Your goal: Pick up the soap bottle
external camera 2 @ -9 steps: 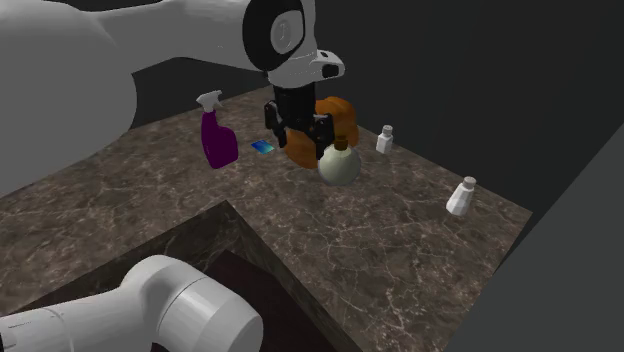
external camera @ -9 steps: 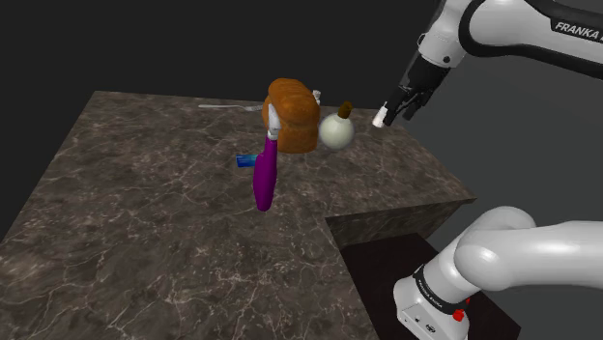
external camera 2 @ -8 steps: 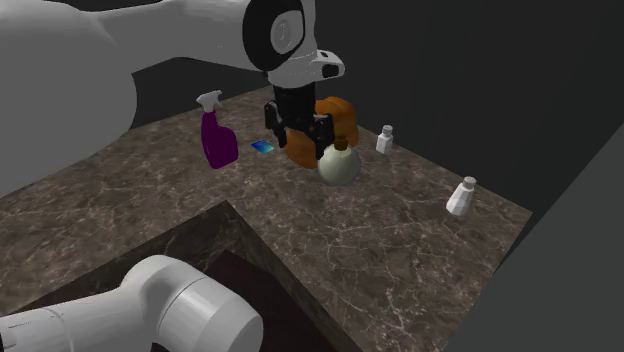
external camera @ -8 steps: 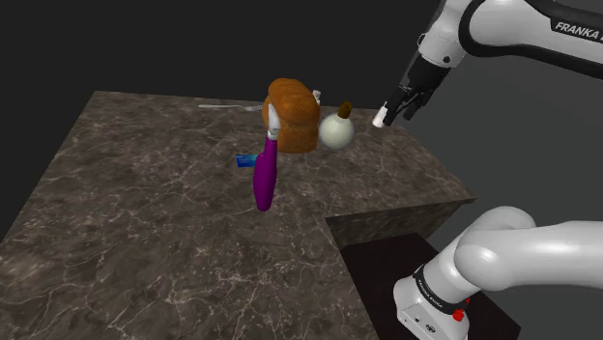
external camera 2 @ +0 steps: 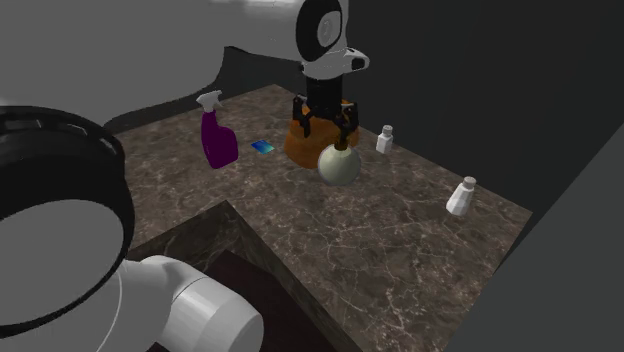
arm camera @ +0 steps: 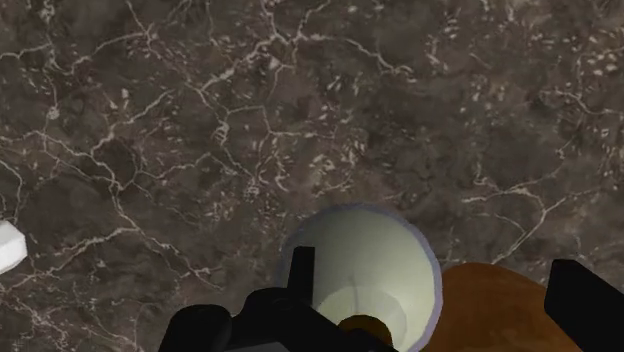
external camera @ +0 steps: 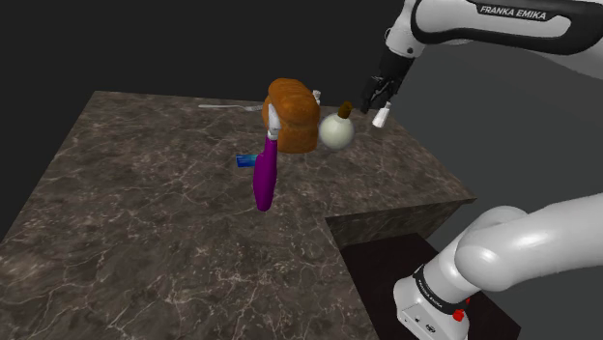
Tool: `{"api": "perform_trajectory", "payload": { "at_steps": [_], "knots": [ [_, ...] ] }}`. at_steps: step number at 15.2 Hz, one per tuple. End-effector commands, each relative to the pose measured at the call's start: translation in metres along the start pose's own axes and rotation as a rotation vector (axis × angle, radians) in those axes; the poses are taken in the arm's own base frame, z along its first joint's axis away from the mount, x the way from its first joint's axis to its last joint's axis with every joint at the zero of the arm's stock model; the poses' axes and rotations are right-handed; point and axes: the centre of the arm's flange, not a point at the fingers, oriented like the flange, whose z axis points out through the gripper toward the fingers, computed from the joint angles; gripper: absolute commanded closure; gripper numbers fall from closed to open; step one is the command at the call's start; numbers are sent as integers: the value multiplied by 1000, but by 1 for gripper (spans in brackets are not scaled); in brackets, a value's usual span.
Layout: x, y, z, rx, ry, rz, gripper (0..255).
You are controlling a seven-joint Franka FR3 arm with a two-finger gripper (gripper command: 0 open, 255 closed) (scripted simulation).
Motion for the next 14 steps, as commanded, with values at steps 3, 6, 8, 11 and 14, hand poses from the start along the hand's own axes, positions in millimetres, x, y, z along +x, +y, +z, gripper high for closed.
{"api": "perform_trajectory", "payload": {
  "at_steps": [3, 6, 8, 11, 14],
  "knots": [
    [53, 8, 14, -1, -14, -58, 0],
    [93, 12, 24, -1, -25, -101, 0],
    [97, 13, 30, -1, -27, -106, 0],
    [96, 12, 46, -1, -27, -106, 0],
    [96, 12, 65, -1, -27, -106, 0]
  ]
}}
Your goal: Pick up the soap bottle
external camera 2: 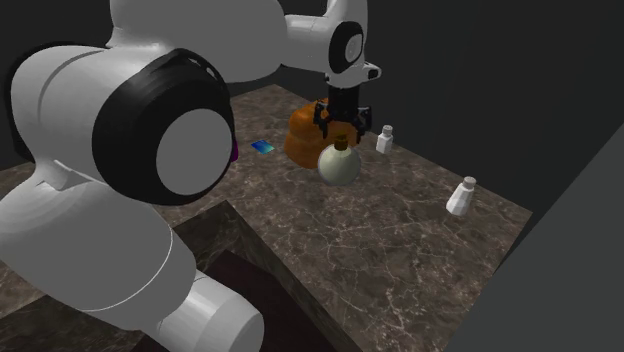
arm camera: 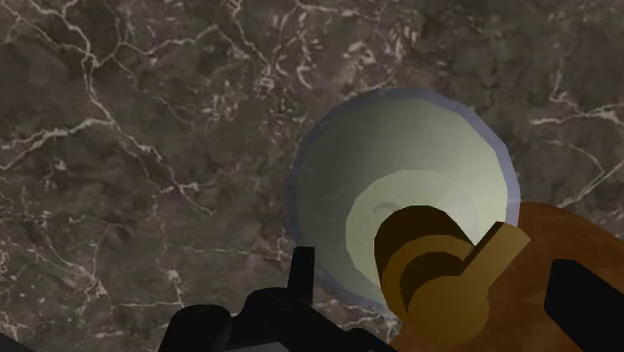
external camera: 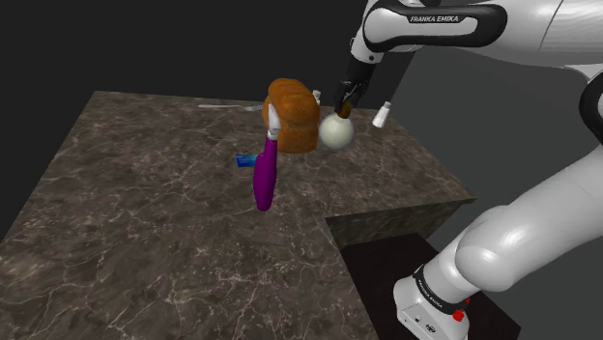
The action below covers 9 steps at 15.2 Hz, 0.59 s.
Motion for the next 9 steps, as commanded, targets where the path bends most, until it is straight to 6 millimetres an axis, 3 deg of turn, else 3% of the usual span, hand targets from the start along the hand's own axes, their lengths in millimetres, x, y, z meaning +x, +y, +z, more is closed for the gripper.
{"api": "perform_trajectory", "payload": {
  "at_steps": [1, 2, 3, 9],
  "knots": [
    [1, 0, 7, 0, 1, 0, 0],
    [1, 0, 7, 0, 1, 0, 0],
    [0, 0, 7, 0, 1, 0, 255],
    [0, 0, 7, 0, 1, 0, 255]
  ]
}}
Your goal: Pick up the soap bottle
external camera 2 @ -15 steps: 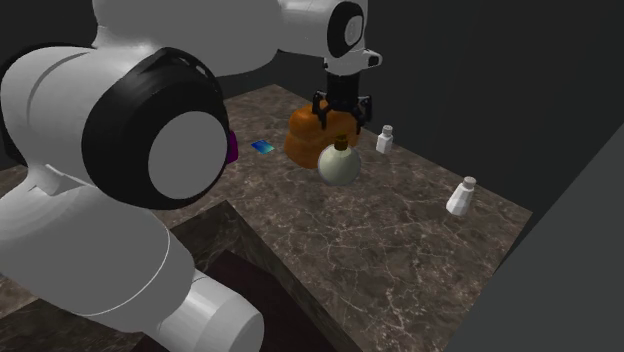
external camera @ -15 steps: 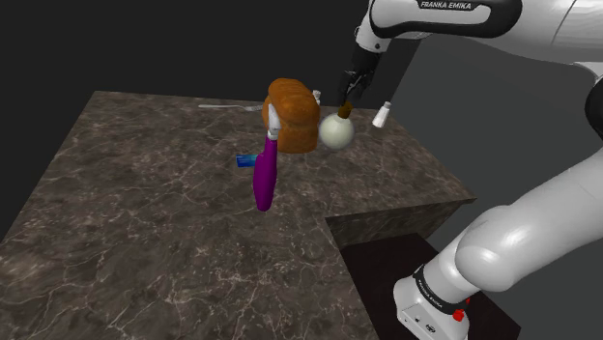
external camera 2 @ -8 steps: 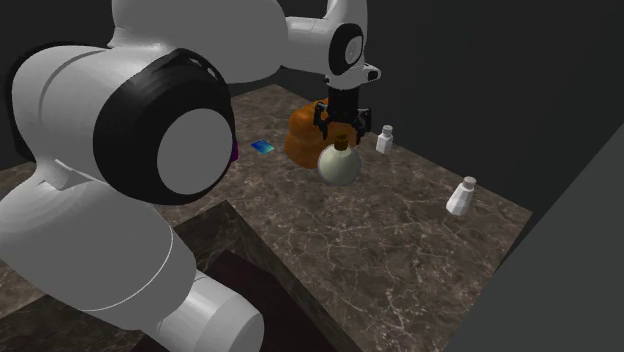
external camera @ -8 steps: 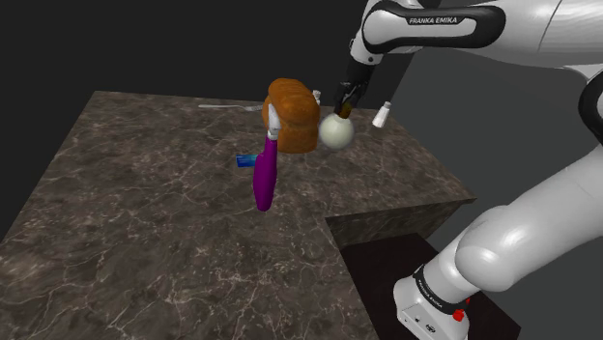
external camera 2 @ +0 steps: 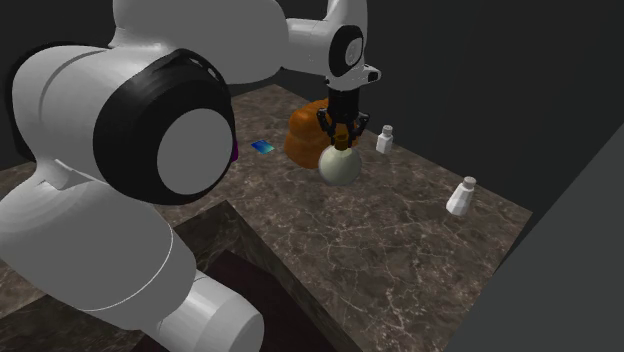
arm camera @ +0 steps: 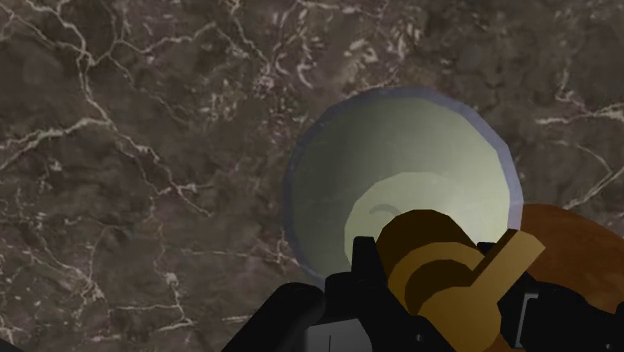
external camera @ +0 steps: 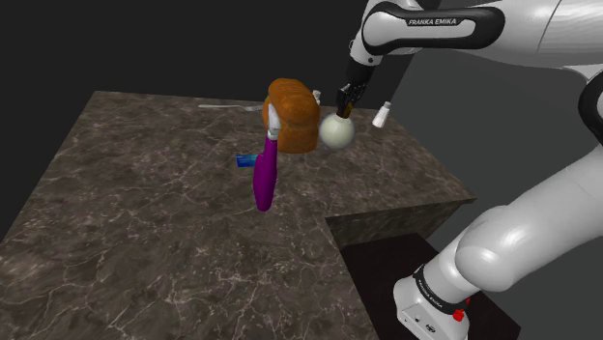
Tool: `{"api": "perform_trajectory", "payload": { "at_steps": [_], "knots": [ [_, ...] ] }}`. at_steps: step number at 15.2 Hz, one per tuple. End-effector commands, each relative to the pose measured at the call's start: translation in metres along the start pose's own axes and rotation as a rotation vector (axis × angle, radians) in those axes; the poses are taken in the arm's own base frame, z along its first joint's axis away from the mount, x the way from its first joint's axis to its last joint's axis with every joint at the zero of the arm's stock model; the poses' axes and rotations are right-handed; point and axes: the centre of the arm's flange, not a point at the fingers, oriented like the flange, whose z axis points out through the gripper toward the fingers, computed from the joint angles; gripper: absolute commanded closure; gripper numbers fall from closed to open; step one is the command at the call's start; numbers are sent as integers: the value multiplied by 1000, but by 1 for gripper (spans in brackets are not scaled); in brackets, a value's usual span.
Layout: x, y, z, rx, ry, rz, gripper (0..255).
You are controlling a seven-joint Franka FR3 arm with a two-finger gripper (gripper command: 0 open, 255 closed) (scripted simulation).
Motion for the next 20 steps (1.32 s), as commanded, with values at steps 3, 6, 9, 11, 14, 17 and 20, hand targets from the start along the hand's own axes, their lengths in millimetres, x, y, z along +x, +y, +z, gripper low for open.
{"api": "perform_trajectory", "payload": {
  "at_steps": [3, 6, 9, 11, 14, 17, 20],
  "knots": [
    [0, 0, 1, 1, -2, 0, 255],
    [1, 0, -15, 1, -2, 0, 255],
    [1, 1, -31, 1, -2, 0, 255],
    [1, 1, -42, 1, -2, 0, 255],
    [2, 2, -57, 1, -2, 0, 255],
    [2, 2, -73, 1, -2, 0, 255],
    [2, 2, -79, 1, -2, 0, 255]
  ]
}}
